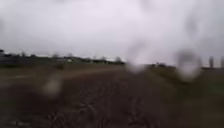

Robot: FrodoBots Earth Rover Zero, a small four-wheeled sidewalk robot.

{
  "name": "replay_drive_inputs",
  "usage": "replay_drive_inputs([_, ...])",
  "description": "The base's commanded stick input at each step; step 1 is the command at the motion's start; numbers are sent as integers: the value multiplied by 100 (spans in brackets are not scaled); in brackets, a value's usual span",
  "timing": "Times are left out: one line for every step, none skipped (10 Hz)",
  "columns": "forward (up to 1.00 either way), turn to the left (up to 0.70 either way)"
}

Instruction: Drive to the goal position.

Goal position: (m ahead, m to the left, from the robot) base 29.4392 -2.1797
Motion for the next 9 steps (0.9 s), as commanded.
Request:
replay_drive_inputs([100,0])
replay_drive_inputs([100,0])
replay_drive_inputs([100,0])
replay_drive_inputs([100,0])
replay_drive_inputs([100,0])
replay_drive_inputs([100,0])
replay_drive_inputs([100,0])
replay_drive_inputs([100,0])
replay_drive_inputs([100,0])
